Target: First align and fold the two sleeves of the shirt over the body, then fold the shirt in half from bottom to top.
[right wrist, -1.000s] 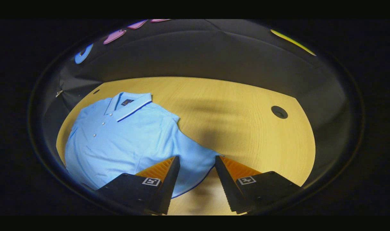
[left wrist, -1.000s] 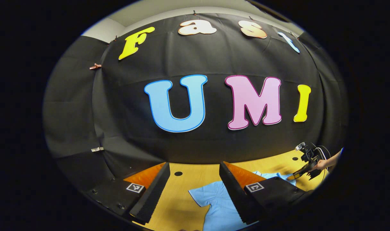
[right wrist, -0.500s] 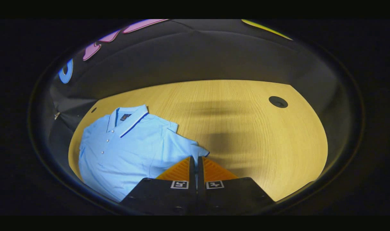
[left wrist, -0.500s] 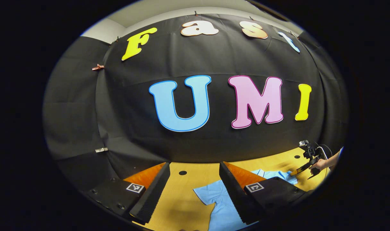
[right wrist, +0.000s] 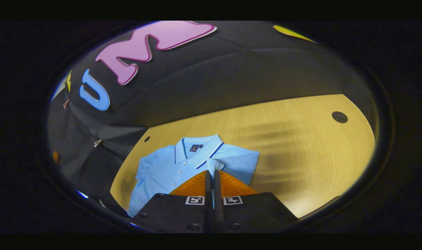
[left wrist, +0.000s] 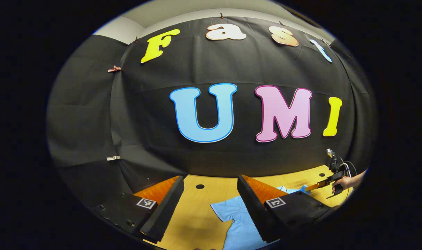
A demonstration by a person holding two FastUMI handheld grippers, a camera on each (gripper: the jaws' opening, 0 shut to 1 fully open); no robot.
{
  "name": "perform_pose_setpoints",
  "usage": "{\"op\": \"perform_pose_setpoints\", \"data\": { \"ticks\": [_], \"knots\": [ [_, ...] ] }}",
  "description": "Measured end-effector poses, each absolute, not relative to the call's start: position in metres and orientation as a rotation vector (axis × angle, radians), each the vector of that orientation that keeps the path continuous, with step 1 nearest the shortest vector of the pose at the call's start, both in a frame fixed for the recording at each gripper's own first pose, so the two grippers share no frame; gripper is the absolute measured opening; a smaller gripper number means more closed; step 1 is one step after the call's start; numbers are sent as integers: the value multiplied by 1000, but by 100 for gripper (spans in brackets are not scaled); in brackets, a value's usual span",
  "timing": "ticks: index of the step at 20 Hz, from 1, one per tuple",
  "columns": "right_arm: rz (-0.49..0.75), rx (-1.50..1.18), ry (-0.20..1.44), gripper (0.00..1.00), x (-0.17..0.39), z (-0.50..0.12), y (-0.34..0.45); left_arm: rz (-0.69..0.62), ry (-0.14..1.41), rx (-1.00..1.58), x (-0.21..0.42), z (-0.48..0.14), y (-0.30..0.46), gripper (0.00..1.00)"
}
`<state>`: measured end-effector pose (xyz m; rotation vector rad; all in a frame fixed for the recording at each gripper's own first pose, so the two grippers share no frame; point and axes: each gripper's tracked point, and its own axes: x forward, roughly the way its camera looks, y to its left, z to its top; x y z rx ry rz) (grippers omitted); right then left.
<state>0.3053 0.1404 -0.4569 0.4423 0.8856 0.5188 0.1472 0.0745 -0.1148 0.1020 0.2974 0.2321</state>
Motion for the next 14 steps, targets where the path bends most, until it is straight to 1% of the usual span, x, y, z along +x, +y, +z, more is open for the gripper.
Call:
{"op": "perform_pose_setpoints", "data": {
  "ticks": [2, 3, 4, 6, 7, 8, 9, 11, 13, 14],
  "knots": [
    [561, 392, 912, 5, 294, -463, 153, 229, 317, 106, 146, -123, 75, 99],
    [560, 369, 913, 5, 294, -466, 157, 228, 325, 104, 146, -127, 76, 99],
    [558, 357, 914, 11, 293, -469, 160, 223, 334, 93, 146, -133, 76, 99],
    [549, 376, 913, 11, 295, -466, 162, 207, 368, 58, 150, -149, 77, 99],
    [544, 386, 913, 4, 295, -464, 160, 211, 397, 41, 154, -159, 80, 99],
    [538, 394, 909, 28, 295, -459, 157, 225, 418, 24, 157, -168, 84, 99],
    [541, 401, 895, 32, 295, -452, 153, 223, 418, 4, 164, -171, 84, 99],
    [537, 408, 828, 65, 297, -428, 141, 184, 411, -36, 182, -179, 76, 98],
    [529, 450, 774, 70, 292, -400, 129, 151, 443, -46, 200, -204, 76, 97],
    [525, 490, 758, 81, 287, -386, 125, 145, 462, -48, 211, -219, 80, 97]
  ]
}}
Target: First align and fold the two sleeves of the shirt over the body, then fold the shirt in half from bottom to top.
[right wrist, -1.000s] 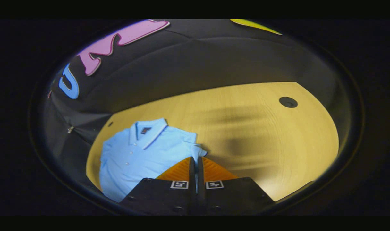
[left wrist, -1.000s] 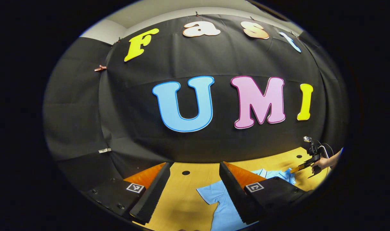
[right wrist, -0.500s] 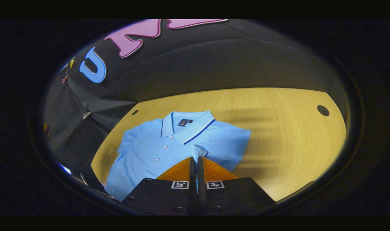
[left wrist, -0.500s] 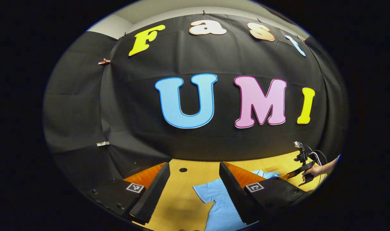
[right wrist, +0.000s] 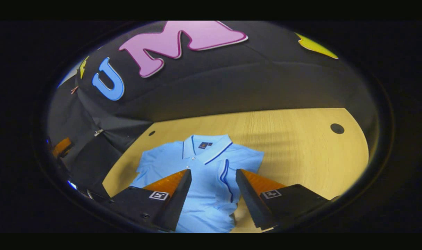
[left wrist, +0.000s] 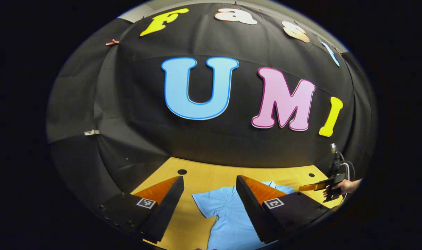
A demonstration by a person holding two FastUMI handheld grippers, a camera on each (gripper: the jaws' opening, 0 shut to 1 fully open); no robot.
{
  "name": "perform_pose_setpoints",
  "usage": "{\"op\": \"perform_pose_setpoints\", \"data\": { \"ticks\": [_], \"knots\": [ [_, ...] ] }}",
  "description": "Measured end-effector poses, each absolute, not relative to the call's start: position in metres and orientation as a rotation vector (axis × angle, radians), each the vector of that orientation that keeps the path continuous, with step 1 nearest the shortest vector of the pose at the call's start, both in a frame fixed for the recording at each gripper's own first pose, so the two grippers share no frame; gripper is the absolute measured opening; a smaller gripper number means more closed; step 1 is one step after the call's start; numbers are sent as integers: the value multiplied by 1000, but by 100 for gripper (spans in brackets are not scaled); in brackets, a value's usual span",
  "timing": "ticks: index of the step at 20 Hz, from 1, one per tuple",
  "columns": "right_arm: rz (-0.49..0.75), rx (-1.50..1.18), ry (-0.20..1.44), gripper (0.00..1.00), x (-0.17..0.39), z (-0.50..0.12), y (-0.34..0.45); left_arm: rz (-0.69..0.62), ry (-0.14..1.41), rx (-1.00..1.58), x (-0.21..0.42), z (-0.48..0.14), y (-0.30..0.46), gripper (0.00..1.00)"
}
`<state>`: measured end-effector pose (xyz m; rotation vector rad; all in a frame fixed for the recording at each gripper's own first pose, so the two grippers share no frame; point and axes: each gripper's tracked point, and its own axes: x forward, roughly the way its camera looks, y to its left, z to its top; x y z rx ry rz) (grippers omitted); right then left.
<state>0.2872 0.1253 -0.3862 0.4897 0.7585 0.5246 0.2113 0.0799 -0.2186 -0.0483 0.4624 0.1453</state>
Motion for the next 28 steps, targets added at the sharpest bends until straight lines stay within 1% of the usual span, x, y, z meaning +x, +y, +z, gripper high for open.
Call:
{"op": "perform_pose_setpoints", "data": {
  "ticks": [2, 3, 4, 6, 9, 13, 17, 20, 22, 23, 24, 26, 28],
  "knots": [
    [521, 536, 744, 81, 275, -368, 115, 108, 502, -65, 237, -244, 79, 97],
    [515, 532, 737, 72, 271, -362, 106, 90, 533, -61, 251, -262, 77, 97],
    [511, 521, 724, 82, 266, -355, 98, 75, 570, -43, 265, -283, 78, 97],
    [499, 496, 700, 81, 258, -342, 81, 81, 665, -8, 285, -334, 89, 97],
    [471, 469, 692, 81, 243, -334, 55, 98, 777, -37, 306, -399, 98, 97],
    [421, 452, 708, 81, 229, -341, 31, 153, 914, 39, 310, -467, 125, 98],
    [386, 429, 759, 81, 223, -364, 24, 201, 1001, 61, 299, -501, 135, 97],
    [388, 451, 767, 81, 228, -364, 32, 176, 1067, 55, 288, -518, 130, 97],
    [387, 478, 768, 81, 232, -362, 38, 176, 1059, 34, 293, -521, 128, 100],
    [387, 494, 766, 81, 235, -360, 41, 188, 1063, 5, 290, -521, 127, 97],
    [389, 504, 761, 81, 236, -357, 44, 205, 1063, -22, 291, -522, 127, 98],
    [393, 504, 761, 81, 236, -357, 47, 186, 1075, -11, 289, -524, 126, 98],
    [394, 488, 764, 81, 232, -357, 47, 150, 1080, -1, 290, -523, 111, 64]
  ]
}}
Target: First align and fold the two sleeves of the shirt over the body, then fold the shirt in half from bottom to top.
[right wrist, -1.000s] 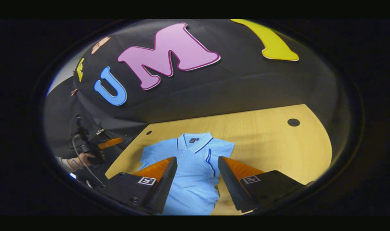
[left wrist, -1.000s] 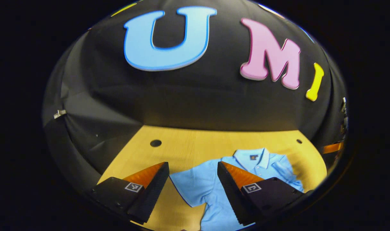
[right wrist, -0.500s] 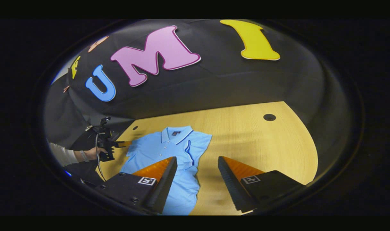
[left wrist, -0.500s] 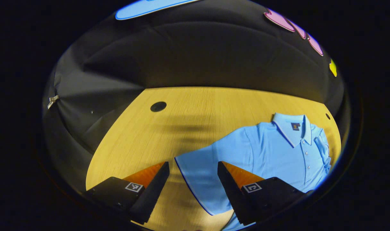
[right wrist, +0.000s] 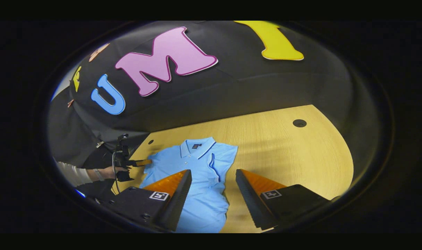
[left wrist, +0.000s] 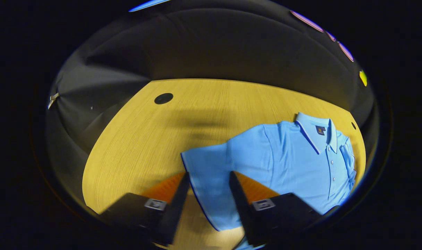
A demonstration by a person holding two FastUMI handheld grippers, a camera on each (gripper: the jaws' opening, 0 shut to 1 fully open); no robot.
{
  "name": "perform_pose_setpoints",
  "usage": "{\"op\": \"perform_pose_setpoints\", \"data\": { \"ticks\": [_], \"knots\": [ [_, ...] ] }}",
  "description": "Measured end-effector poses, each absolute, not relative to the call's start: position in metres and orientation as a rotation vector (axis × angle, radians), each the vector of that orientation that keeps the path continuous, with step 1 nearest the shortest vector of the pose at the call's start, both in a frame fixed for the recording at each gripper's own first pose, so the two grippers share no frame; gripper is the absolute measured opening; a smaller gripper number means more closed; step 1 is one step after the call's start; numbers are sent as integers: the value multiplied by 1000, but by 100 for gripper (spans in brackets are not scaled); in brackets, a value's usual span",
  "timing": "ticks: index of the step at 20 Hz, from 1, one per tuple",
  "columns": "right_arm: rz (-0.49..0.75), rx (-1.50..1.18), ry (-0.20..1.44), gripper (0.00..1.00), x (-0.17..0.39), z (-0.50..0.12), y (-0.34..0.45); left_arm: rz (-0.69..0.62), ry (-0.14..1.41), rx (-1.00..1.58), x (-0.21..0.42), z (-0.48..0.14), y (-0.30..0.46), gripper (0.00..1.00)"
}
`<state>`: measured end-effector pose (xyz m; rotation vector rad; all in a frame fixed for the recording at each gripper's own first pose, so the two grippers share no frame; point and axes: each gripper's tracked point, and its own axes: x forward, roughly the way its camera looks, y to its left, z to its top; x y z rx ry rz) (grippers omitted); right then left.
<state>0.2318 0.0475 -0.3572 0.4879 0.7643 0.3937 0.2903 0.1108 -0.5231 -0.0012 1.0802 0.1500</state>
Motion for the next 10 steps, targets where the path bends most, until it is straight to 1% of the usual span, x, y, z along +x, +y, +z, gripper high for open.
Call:
{"op": "perform_pose_setpoints", "data": {
  "ticks": [1, 3, 4, 5, 7, 10],
  "knots": [
    [393, 478, 767, 82, 229, -357, 45, 127, 1076, 11, 293, -526, 104, 47],
    [389, 462, 771, 81, 224, -359, 42, 129, 1078, 51, 296, -525, 101, 13],
    [384, 453, 772, 81, 222, -361, 42, 142, 1087, 59, 295, -524, 101, 10],
    [376, 447, 777, 81, 222, -365, 41, 149, 1084, 62, 297, -523, 101, 8],
    [381, 468, 778, 82, 219, -362, 46, 126, 1066, 0, 300, -520, 93, 7],
    [381, 473, 770, 82, 216, -362, 47, 80, 1029, -173, 304, -504, 67, 6]
  ]
}}
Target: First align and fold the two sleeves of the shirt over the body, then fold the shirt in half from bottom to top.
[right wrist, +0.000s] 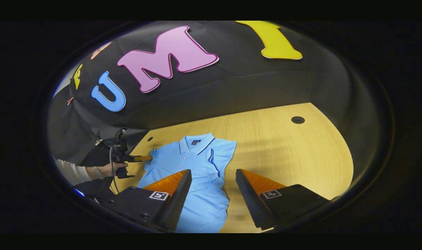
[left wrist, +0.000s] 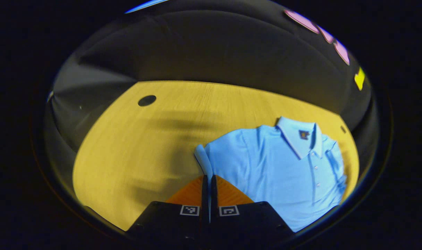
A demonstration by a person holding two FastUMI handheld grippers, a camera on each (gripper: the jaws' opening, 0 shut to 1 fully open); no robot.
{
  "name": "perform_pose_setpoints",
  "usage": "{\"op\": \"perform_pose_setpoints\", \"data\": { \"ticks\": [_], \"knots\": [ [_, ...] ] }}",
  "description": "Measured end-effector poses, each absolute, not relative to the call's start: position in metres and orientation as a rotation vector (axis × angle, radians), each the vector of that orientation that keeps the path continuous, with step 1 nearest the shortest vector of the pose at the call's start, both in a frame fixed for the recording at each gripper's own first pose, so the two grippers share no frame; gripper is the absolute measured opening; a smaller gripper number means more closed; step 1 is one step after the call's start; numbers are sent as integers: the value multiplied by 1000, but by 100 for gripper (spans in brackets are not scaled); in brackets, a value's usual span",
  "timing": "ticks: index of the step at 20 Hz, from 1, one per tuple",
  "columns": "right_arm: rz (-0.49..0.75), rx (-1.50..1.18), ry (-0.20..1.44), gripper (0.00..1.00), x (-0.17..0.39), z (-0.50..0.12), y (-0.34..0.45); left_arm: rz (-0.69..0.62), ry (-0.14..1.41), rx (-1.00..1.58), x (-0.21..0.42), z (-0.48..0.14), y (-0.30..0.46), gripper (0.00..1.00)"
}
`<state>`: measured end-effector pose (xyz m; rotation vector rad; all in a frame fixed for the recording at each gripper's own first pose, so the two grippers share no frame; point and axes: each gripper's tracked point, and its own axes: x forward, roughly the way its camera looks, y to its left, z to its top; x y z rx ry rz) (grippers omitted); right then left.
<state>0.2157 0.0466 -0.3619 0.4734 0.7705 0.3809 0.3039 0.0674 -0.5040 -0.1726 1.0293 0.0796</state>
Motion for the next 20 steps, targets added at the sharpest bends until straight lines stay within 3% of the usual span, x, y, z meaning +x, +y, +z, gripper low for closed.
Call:
{"op": "perform_pose_setpoints", "data": {
  "ticks": [6, 9, 12, 13, 14, 17, 18, 19, 20],
  "knots": [
    [393, 470, 774, 82, 209, -364, 52, -101, 916, -176, 314, -446, 7, 6],
    [401, 474, 769, 81, 208, -361, 56, -184, 953, -140, 305, -449, -21, 6],
    [402, 452, 773, 82, 202, -368, 59, -192, 1090, -105, 283, -482, -32, 5],
    [405, 453, 785, 82, 198, -371, 61, -189, 1138, -94, 276, -491, -34, 16],
    [410, 452, 796, 82, 194, -374, 64, -191, 1168, -89, 272, -501, -37, 19],
    [409, 403, 806, 83, 183, -379, 65, -173, 1174, -79, 273, -497, -38, 70],
    [406, 389, 806, 73, 181, -380, 65, -168, 1154, -80, 275, -487, -39, 67],
    [401, 382, 801, 83, 178, -377, 65, -177, 1125, -82, 276, -470, -40, 82],
    [396, 380, 796, 84, 175, -375, 65, -186, 1086, -77, 277, -452, -38, 86]
  ]
}}
